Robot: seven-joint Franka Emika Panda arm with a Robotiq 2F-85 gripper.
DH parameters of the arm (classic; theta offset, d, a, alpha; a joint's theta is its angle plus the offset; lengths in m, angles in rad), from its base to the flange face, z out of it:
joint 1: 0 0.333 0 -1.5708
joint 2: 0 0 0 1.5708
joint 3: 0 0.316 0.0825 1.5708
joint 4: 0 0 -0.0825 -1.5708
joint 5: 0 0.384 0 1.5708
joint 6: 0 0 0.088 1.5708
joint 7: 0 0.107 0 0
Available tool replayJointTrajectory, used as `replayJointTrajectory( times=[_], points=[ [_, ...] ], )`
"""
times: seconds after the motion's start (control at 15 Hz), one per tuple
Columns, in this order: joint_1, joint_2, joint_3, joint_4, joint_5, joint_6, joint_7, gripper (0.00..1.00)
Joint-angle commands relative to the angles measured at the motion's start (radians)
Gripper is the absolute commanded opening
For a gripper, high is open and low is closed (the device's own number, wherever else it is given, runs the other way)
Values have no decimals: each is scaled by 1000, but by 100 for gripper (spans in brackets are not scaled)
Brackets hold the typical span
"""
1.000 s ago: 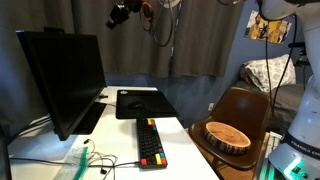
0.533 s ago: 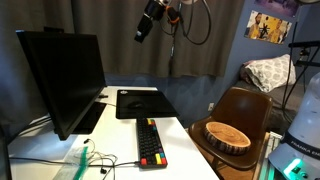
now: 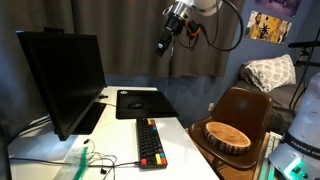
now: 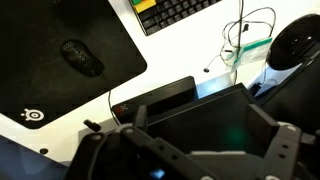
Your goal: Push the desktop monitor down in order to slightly adjust its height down
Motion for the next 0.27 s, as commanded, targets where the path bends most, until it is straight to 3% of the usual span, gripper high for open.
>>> replayJointTrajectory(
  times=[0.0, 0.2],
  points=[
    [38, -21, -43, -29, 17, 8, -12, 100],
    [44, -56, -53, -72, 30, 19, -21, 100]
  ],
)
